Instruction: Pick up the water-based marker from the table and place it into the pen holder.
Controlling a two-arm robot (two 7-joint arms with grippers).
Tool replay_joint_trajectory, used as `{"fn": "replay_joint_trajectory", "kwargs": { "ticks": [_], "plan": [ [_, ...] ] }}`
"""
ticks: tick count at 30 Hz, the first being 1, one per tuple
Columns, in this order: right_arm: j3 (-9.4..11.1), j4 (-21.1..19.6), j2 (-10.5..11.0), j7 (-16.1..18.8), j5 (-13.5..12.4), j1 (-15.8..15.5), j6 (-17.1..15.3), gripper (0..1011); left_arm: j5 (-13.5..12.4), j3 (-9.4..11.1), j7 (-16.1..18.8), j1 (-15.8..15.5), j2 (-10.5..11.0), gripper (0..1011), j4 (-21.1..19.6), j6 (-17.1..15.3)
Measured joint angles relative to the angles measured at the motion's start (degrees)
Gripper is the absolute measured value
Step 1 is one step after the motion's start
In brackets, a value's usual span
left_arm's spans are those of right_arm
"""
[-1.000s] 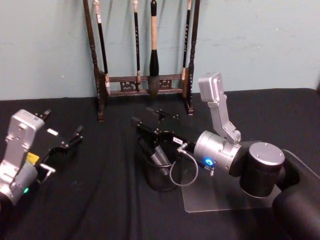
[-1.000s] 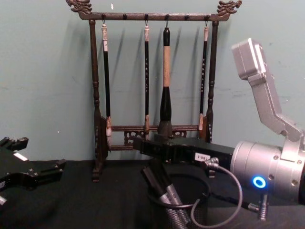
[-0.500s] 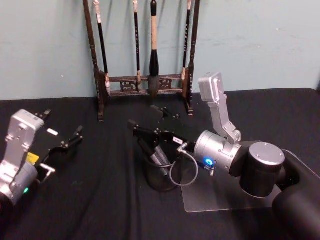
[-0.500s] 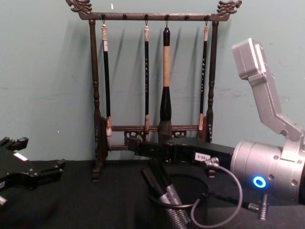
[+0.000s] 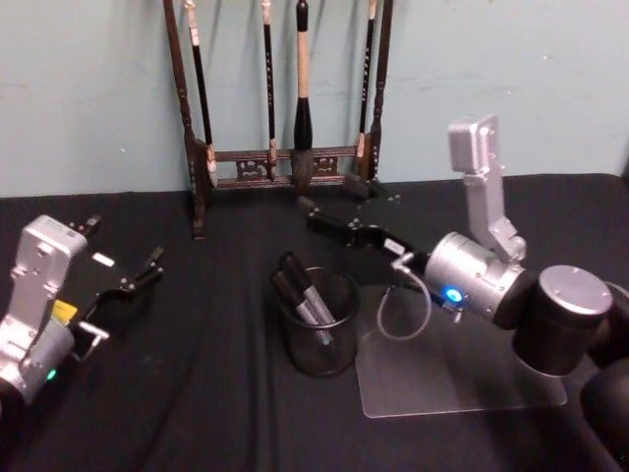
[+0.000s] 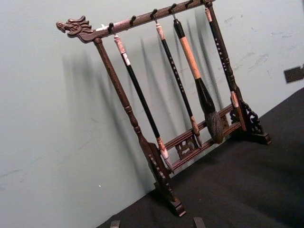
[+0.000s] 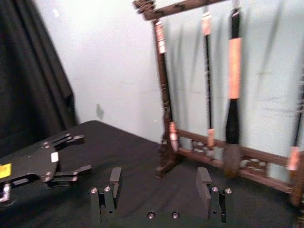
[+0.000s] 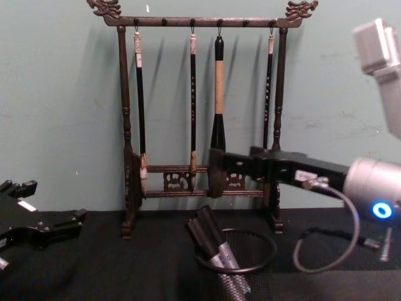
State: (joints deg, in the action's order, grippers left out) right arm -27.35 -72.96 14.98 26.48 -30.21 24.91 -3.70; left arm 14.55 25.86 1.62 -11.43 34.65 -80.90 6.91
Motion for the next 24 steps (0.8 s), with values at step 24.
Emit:
{"fn": "replay_joint_trajectory", "kwargs": {
  "ticks": [24],
  "plan": [
    [10.9,-7.4,7.3,-11.1,5.2,-10.5,-0.5,1002,0.0,0.0,0.0,0.0,0.0,1001,0.0,0.0]
  ]
}}
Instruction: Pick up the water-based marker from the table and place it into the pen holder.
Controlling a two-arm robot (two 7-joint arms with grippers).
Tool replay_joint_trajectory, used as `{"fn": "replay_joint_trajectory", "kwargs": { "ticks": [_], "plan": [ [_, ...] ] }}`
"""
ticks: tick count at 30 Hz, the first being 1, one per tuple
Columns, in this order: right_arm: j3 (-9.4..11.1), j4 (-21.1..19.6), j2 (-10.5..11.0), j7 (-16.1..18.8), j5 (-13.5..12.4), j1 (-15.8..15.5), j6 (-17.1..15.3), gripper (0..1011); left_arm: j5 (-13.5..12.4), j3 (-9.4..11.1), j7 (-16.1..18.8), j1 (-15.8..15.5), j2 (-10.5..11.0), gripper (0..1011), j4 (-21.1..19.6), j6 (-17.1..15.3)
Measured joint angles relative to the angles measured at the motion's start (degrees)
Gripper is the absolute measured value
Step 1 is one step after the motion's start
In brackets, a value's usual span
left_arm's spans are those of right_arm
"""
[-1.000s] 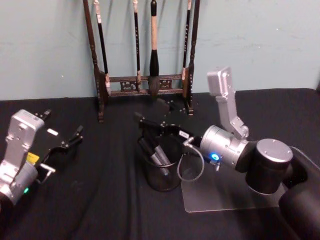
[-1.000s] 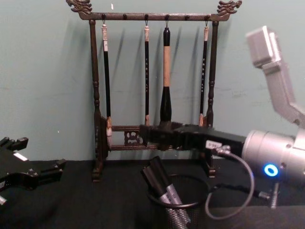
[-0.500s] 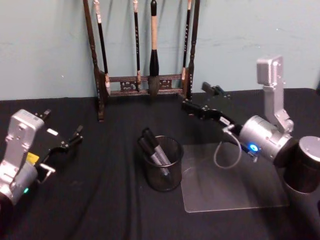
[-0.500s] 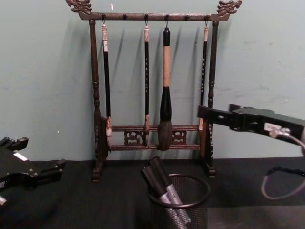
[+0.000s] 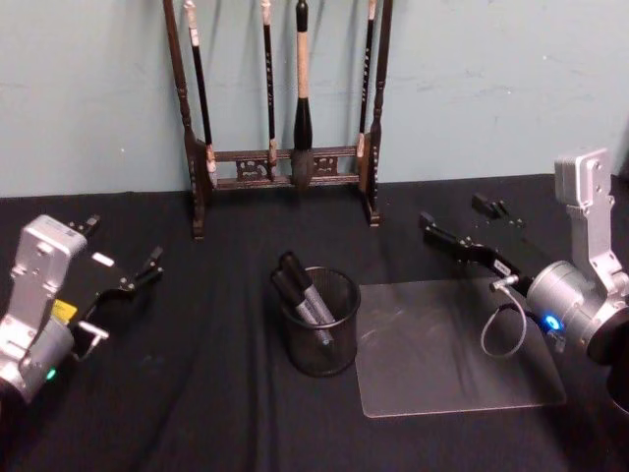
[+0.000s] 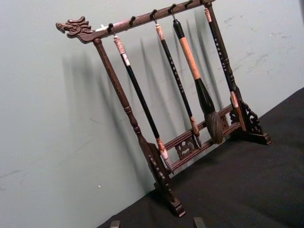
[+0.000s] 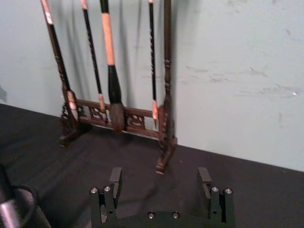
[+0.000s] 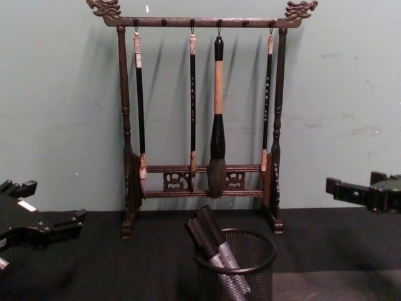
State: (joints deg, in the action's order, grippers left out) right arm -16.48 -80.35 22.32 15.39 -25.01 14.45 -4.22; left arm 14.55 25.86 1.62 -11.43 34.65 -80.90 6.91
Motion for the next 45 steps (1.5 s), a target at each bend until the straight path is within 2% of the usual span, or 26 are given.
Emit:
{"fn": "replay_joint_trajectory", "kwargs": {
  "ticks": [8,18,45],
  "plan": [
    [0.5,2.2,-1.0,-1.4,3.7,-0.9,0.2,1002,0.0,0.0,0.0,0.0,0.0,1001,0.0,0.0],
    [1.1,4.2,-2.7,-0.9,5.6,-0.8,-0.6,1002,0.0,0.0,0.0,0.0,0.0,1001,0.0,0.0],
    [1.0,4.1,-2.5,-0.8,5.5,-0.7,-0.6,1002,0.0,0.0,0.0,0.0,0.0,1001,0.0,0.0]
  ]
}}
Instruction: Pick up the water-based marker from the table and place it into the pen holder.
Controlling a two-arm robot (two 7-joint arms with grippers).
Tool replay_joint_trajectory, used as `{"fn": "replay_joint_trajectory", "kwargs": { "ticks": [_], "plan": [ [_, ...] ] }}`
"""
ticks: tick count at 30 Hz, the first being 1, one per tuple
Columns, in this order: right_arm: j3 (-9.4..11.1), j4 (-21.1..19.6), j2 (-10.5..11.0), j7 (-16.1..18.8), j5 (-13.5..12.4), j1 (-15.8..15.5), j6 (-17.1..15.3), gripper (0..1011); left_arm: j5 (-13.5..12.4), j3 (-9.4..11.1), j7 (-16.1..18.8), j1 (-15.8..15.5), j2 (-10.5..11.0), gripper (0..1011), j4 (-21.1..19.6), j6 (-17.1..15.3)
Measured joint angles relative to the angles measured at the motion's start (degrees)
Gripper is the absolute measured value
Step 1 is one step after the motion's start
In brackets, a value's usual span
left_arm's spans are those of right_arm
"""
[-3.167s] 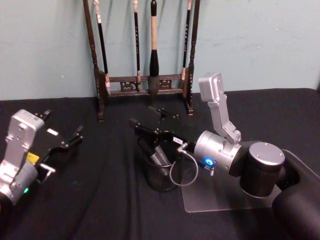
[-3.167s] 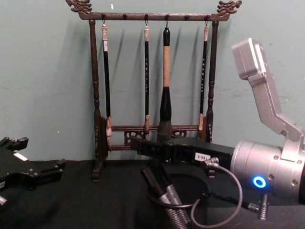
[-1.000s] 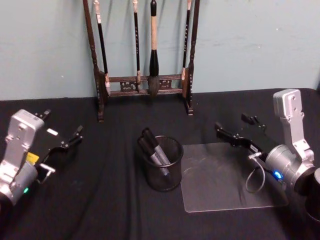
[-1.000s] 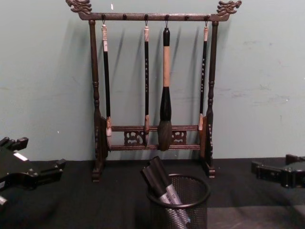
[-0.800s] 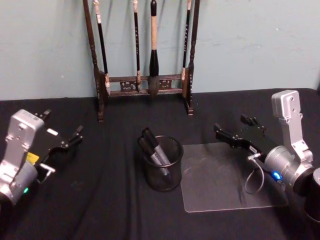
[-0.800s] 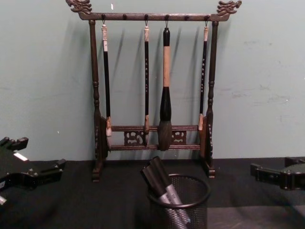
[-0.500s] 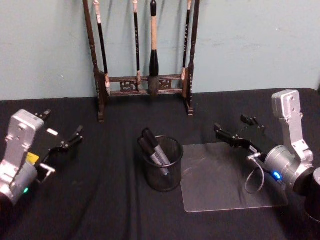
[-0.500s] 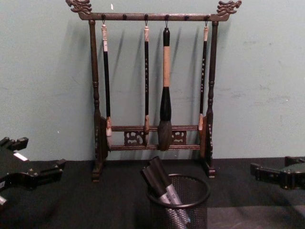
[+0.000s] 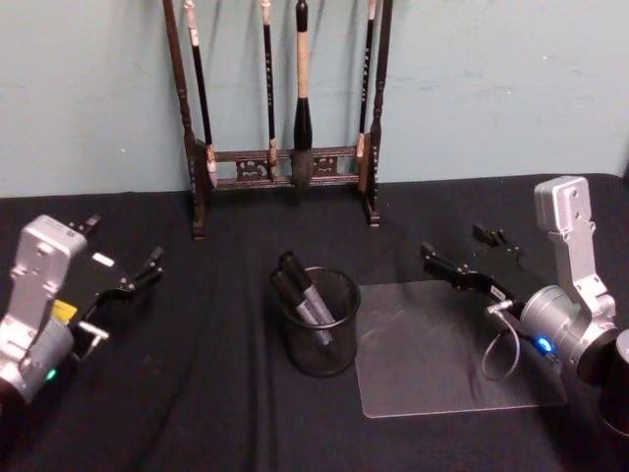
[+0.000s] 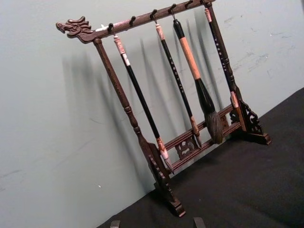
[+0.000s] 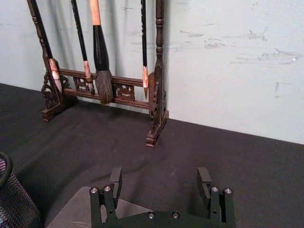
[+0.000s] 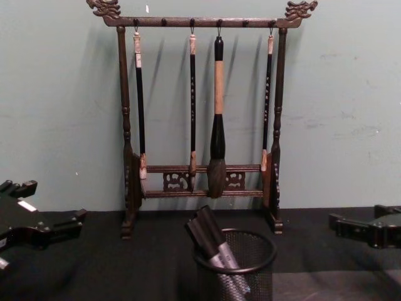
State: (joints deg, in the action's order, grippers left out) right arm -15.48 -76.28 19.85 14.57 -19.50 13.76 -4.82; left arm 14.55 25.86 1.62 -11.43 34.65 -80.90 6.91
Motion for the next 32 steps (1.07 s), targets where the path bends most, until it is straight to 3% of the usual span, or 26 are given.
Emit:
{"fn": "replay_joint_trajectory", "kwargs": {
  "ticks": [32],
  "plan": [
    [0.0,0.0,0.0,0.0,-0.1,0.0,0.0,1003,0.0,0.0,0.0,0.0,0.0,1001,0.0,0.0]
  ]
}}
